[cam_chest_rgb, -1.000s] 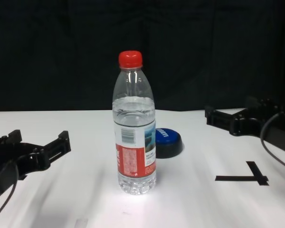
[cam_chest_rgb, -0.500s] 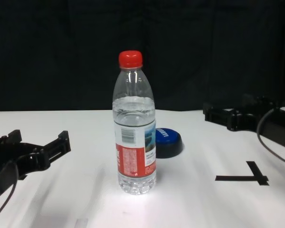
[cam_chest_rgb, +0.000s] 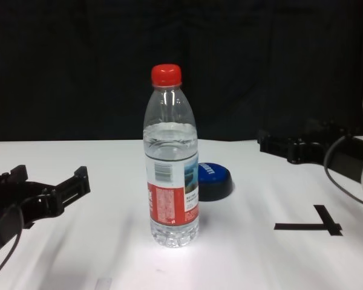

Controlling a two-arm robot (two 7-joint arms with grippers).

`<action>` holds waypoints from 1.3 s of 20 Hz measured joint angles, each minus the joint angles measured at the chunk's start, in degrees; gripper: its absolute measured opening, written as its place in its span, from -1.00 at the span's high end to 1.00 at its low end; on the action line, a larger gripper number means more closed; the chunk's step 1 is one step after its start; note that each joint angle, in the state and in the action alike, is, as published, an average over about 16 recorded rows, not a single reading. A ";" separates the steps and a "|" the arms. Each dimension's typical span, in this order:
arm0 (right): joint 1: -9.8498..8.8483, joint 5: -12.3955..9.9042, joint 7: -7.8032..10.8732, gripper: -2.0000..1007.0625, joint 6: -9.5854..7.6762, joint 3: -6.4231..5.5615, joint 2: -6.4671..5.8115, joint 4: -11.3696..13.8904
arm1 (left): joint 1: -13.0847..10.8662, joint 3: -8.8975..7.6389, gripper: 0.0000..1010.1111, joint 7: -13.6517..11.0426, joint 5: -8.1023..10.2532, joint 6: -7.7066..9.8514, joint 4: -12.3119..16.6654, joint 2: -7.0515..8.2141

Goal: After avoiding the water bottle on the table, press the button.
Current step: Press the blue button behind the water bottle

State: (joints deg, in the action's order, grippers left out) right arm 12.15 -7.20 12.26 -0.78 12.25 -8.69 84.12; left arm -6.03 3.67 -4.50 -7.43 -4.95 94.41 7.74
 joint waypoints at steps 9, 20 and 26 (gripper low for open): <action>2.21 -0.68 0.50 -0.99 0.21 0.55 -0.05 -2.93 | 0.00 0.00 -0.99 0.00 0.00 0.00 0.00 0.00; 4.95 -0.90 0.29 -0.99 0.15 1.04 0.43 -6.52 | 0.00 0.00 -0.99 0.00 0.00 0.00 0.00 0.00; 6.62 -0.73 0.24 -0.99 0.11 1.27 0.80 -8.66 | 0.00 0.00 -0.99 0.00 0.00 0.00 0.00 0.00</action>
State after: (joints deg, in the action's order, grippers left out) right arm 18.77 -7.93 12.50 -0.67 13.51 -7.89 75.46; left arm -6.03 3.67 -4.50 -7.43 -4.95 94.42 7.74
